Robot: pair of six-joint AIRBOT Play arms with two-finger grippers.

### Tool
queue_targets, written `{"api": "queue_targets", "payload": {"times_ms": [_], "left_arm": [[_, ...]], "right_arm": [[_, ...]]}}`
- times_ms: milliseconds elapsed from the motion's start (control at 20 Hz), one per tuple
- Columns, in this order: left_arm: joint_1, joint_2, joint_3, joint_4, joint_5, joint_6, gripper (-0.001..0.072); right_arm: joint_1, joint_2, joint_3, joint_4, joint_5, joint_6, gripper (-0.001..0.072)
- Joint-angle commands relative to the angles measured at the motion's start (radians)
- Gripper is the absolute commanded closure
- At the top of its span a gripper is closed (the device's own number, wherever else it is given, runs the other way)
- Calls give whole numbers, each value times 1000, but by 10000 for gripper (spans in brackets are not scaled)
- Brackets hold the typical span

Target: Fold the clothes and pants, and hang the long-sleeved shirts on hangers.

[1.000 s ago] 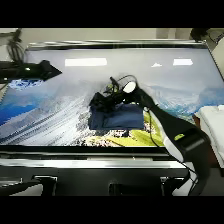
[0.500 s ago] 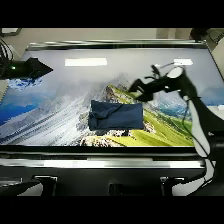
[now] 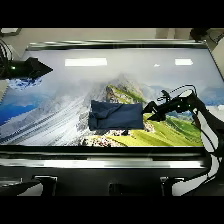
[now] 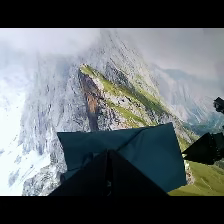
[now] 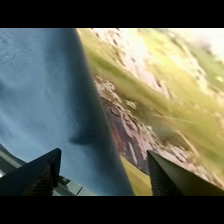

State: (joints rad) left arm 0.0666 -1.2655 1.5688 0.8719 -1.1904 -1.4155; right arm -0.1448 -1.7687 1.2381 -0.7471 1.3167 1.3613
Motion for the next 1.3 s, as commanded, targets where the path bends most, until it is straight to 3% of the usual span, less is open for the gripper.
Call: {"api": "queue_targets", "payload": {"times_ms": [0, 100, 150, 200, 250, 400, 800, 1000, 1250], "left_arm": [[0, 0, 1, 0, 1, -10, 686], [-1, 0, 1, 0, 1, -10, 687], [-1, 0, 1, -3, 0, -10, 686], [0, 0, 1, -10, 1, -10, 686], [-1, 0, 1, -13, 1, -10, 686], [-1, 0, 1, -15, 2, -9, 686], [0, 0, 0, -15, 12, 12, 685], [-1, 0, 1, -15, 11, 29, 685], [-1, 0, 0, -15, 11, 29, 685]], "right_arm": [[13, -41, -23, 141, -14, -91, 135], [50, -57, -23, 142, -18, -94, 176], [67, -63, -23, 142, -18, -97, 275], [82, -64, -22, 145, -19, -111, 455], [87, -60, -19, 175, -12, -149, 678], [46, 3, 60, 280, 42, -186, 676], [-235, 211, 620, -13, 206, 208, 676], [-458, 211, 790, -118, 256, 310, 676], [-772, 214, 802, -121, 278, 386, 676]]}}
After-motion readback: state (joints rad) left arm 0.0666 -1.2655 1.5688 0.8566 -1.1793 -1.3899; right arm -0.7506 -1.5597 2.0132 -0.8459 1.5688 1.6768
